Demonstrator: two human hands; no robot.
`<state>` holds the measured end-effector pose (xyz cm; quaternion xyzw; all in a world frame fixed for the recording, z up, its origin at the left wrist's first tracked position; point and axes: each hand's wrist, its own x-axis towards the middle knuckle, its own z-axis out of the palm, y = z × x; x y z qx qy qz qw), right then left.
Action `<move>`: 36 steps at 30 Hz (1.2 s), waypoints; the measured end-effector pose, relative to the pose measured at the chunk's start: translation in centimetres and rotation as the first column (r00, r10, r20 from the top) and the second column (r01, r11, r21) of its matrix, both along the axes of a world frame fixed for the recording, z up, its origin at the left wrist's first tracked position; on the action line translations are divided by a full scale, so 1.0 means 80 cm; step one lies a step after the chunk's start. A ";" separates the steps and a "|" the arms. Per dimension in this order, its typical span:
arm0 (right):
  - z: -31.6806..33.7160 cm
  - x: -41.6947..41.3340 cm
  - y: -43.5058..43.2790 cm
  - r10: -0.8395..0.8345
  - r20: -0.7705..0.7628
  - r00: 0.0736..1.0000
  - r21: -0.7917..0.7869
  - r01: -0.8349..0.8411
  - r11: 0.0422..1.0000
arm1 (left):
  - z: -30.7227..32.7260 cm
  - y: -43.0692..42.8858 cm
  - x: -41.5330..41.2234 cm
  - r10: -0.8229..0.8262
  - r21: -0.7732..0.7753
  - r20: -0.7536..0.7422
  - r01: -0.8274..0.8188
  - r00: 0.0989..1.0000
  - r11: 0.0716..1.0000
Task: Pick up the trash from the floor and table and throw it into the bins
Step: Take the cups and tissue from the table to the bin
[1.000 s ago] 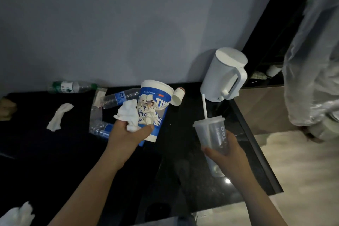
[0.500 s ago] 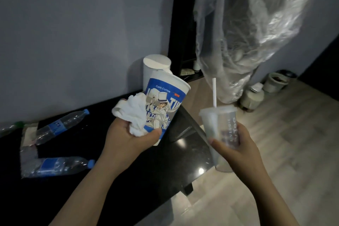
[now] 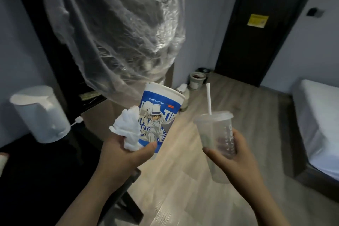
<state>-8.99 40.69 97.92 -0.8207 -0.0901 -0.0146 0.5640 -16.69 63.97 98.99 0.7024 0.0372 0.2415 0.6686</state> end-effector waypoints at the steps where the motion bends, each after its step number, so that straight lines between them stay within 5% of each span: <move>1: 0.004 0.008 -0.020 -0.019 0.002 1.000 0.013 0.019 1.000 | 0.002 -0.018 0.015 -0.030 -0.016 -0.002 0.030 1.000 0.999; 14: 0.026 0.136 -0.158 -0.216 0.052 0.975 0.033 0.215 0.976 | 0.020 -0.147 0.211 -0.269 -0.102 0.025 0.270 0.963 0.957; 36: 0.063 0.591 -0.189 -0.303 0.100 0.948 -0.011 0.305 0.952 | 0.044 -0.186 0.687 -0.340 -0.150 0.110 0.354 0.934 0.923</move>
